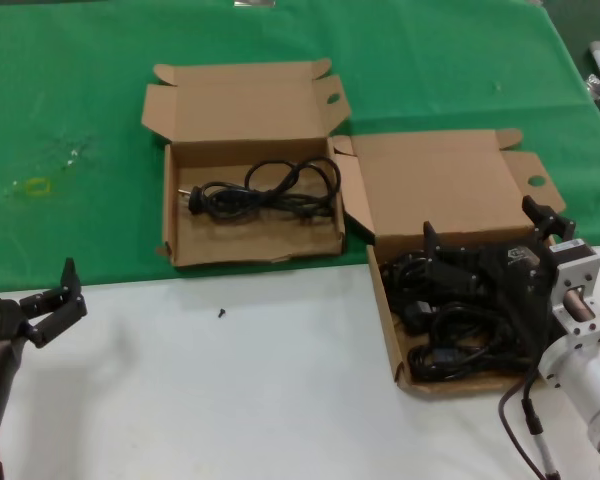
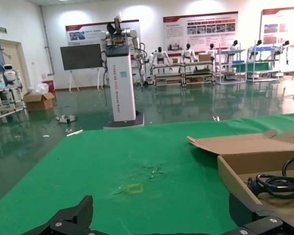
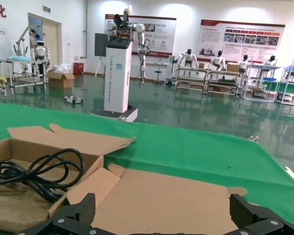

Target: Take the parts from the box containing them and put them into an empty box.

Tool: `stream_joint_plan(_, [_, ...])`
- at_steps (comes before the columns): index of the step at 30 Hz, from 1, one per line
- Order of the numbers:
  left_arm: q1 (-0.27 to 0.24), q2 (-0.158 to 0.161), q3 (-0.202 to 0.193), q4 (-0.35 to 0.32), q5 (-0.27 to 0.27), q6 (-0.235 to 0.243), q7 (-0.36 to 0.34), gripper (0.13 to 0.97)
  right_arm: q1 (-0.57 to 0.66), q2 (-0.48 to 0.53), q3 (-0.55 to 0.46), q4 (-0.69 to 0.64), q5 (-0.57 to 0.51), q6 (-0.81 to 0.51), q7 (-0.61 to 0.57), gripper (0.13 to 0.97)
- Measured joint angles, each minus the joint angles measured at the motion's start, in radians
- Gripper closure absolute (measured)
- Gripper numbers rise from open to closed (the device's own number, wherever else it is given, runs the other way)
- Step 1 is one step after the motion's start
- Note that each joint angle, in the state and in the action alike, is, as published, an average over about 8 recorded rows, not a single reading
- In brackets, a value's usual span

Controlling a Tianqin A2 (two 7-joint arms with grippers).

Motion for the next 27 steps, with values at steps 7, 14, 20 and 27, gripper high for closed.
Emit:
stream_joint_plan(7, [0.000,0.000,0.000,0.000,0.000,0.000,0.000,0.132,0.000,0.000,0.000,0.000,0.000,0.000,0.000,0.129])
stream_joint_plan(14, [0.000,0.000,0.000,0.000,0.000,0.000,0.000,0.132,0.000,0.000,0.000,0.000,0.000,0.000,0.000,0.129])
stream_joint_plan(20, [0.000,0.000,0.000,0.000,0.000,0.000,0.000,0.132,0.000,0.000,0.000,0.000,0.000,0.000,0.000,0.129])
stream_joint_plan(27, [0.000,0.000,0.000,0.000,0.000,0.000,0.000,0.132,0.000,0.000,0.000,0.000,0.000,0.000,0.000,0.129])
